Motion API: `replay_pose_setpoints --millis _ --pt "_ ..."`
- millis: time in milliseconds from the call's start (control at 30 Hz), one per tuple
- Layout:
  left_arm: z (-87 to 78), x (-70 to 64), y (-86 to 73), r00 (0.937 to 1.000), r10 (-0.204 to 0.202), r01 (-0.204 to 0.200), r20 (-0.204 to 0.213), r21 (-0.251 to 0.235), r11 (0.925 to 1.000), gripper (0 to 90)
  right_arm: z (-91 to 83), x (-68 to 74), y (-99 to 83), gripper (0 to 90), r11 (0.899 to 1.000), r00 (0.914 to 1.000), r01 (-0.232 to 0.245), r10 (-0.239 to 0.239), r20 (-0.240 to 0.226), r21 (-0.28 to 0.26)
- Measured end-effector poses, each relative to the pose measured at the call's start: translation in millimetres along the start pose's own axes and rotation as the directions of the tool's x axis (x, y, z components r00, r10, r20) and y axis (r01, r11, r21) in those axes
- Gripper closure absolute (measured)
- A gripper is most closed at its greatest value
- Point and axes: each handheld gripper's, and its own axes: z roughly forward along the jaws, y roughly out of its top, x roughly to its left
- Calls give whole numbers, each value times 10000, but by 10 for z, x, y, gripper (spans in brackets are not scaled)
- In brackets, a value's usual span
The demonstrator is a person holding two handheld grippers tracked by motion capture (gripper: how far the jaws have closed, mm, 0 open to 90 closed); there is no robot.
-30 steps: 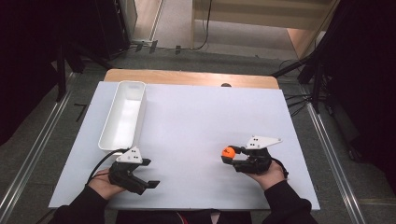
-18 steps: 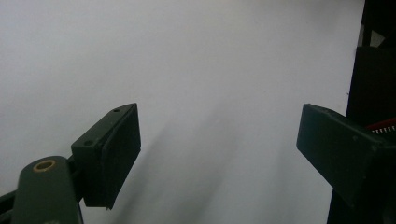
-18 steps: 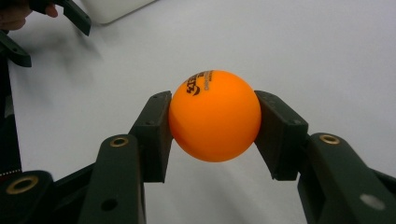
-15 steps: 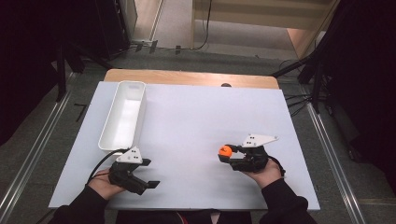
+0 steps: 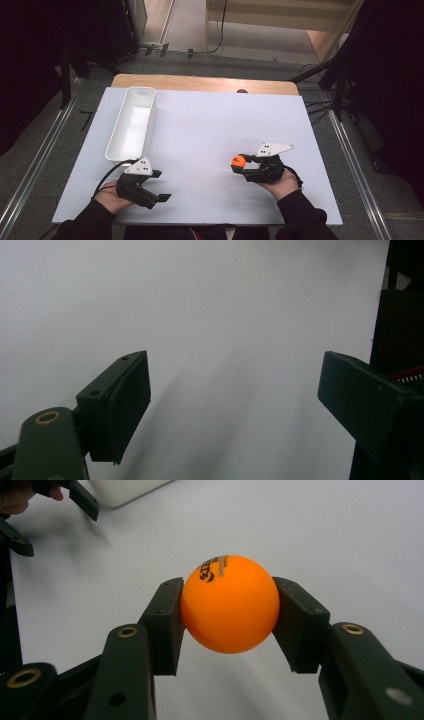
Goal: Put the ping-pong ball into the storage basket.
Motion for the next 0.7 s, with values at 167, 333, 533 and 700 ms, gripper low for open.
replay_pose_setpoints --millis 167,333,533,700 --pt "1 1 0 10000 -6 6 5 -1 10000 139 20 3 13 486 10000 10000 9 -9 -25 -12" --pt "-1 0 -1 10000 6 -6 5 0 10000 140 44 16 31 486 10000 10000 18 -18 -67 11" --pt "3 0 0 10000 13 -13 12 1 10000 140 65 24 48 486 10000 10000 40 -40 -91 -6" --pt "4 -1 -2 10000 17 -17 21 -27 10000 140 100 43 77 486 10000 9999 76 -75 -143 17"
